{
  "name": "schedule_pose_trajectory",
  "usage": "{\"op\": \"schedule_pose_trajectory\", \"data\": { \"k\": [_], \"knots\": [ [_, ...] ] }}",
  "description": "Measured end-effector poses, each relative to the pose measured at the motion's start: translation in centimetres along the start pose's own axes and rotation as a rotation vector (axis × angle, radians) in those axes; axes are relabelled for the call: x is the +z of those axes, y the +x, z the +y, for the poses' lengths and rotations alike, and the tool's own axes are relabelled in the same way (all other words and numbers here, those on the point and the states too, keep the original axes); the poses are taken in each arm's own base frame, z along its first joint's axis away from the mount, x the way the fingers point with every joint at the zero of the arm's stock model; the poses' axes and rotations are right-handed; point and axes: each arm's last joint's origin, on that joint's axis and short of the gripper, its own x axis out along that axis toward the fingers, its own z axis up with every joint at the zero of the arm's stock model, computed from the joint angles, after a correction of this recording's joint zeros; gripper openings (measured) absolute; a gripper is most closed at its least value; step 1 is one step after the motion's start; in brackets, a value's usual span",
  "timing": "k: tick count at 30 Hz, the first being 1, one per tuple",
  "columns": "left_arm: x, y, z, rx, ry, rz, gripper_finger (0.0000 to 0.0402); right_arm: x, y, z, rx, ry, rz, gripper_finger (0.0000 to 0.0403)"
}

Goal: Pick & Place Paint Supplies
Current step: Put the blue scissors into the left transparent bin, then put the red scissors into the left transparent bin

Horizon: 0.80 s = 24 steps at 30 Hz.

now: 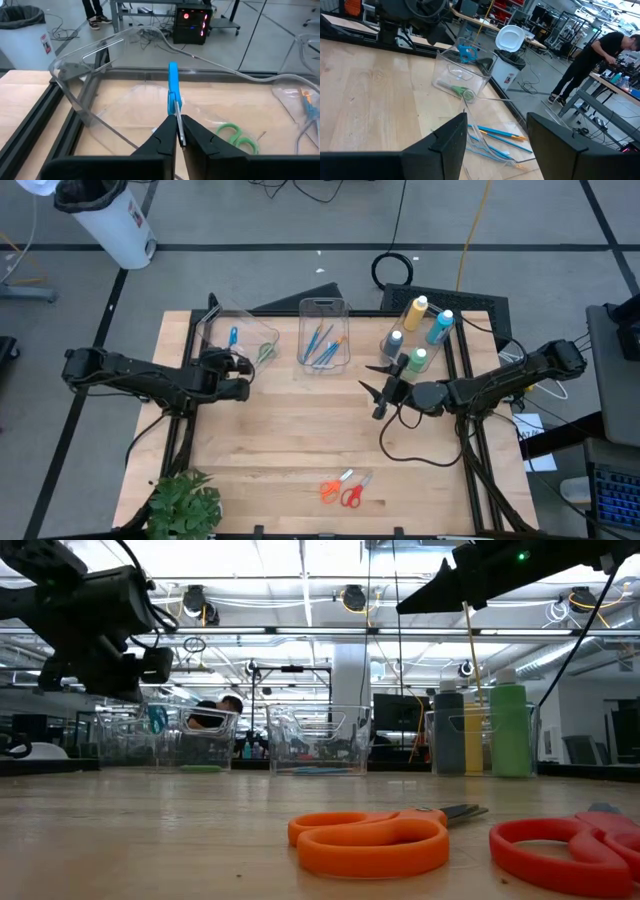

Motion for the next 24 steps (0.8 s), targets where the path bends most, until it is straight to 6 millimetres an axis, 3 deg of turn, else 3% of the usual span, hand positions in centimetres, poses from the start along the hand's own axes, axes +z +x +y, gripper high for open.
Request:
{"op": "schedule_pose_trajectory", "data": {
  "k": [14,24],
  "knots": [
    [0.03,0.12,0.03,0.007,0.0,0.007,0.0103,0.0,0.0,0.0,0.0,0.0,0.0,0.0194],
    [0.5,-0.11,-0.57,-0.038,-0.036,0.068,0.0207,0.0,0.0,0.0,0.0,-0.002,0.0,0.0194]
  ]
}}
